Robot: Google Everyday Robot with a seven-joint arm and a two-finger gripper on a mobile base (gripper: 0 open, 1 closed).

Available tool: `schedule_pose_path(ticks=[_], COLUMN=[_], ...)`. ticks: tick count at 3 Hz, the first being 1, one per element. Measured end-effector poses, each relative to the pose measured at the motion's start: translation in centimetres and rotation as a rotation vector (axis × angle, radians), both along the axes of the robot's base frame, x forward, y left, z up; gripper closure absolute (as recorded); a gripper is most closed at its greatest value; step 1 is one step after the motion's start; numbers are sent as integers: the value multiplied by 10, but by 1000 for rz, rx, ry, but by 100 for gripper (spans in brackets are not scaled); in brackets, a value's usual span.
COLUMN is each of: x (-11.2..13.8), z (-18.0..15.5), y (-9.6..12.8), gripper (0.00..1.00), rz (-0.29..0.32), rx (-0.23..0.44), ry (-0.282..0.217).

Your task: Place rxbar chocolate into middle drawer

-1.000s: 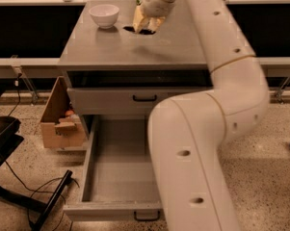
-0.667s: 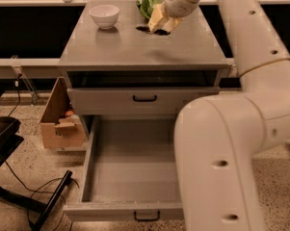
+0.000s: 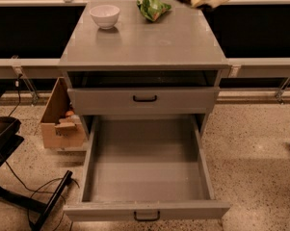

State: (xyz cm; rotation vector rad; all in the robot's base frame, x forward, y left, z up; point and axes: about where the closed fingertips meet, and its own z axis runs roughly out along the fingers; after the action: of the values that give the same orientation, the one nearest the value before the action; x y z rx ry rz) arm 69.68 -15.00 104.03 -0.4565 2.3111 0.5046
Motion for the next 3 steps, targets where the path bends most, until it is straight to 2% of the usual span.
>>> schedule_pose_path(ticks=[1,2,3], x=[-66,-99,-116], z=[33,-28,-154], y=[-20,-9,13], gripper=[100,100,100], rz=[-31,22,114], rx=[-18,-90,-143], ry=[-67,38,287])
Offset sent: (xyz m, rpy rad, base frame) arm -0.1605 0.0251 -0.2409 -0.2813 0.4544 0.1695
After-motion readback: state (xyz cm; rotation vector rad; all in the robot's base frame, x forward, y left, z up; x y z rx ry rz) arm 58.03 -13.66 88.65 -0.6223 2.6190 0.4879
